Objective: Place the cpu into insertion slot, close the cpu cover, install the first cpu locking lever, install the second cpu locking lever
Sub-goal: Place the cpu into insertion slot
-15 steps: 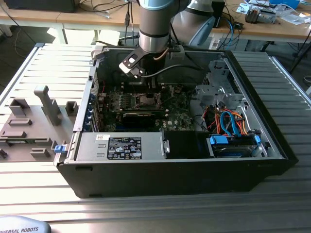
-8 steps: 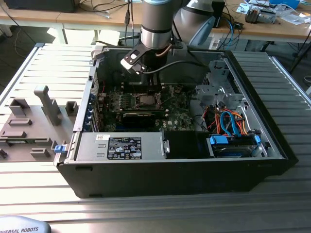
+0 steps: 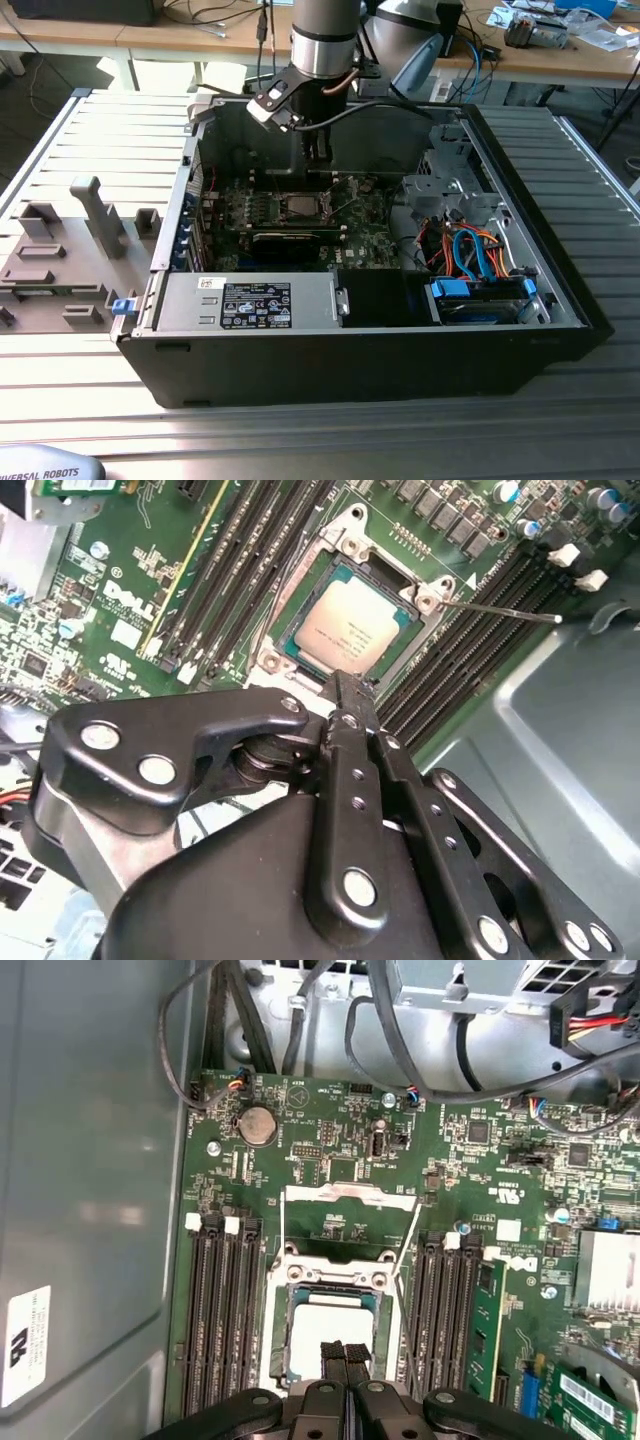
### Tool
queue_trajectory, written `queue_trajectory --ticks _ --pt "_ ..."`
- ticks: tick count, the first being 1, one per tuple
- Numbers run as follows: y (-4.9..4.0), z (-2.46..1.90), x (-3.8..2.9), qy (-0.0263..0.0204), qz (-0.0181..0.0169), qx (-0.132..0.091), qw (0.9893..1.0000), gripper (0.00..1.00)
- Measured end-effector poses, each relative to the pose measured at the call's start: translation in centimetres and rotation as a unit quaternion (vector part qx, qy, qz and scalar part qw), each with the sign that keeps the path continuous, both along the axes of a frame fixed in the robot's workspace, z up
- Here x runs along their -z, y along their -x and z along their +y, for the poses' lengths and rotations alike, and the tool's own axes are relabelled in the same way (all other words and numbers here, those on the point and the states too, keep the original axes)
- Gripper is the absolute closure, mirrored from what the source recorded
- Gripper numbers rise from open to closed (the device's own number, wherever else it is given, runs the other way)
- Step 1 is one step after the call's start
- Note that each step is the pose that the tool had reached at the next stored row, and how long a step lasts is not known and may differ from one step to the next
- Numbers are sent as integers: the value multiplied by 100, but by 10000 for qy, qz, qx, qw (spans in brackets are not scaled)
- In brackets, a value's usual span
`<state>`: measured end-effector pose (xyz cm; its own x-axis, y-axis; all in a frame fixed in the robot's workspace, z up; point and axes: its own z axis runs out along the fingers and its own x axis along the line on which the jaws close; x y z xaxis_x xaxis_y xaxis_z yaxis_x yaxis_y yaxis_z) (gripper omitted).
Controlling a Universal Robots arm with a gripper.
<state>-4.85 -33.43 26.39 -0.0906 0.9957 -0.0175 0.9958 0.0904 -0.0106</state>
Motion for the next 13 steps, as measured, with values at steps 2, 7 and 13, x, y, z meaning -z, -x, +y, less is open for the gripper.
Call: queue_trajectory --ticks 2,7,13 --pt "0 0 -30 0 0 0 10000 89" --pt "0 0 -126 -2 -1 0 10000 89" --pt "0 0 -229 -2 0 0 10000 89"
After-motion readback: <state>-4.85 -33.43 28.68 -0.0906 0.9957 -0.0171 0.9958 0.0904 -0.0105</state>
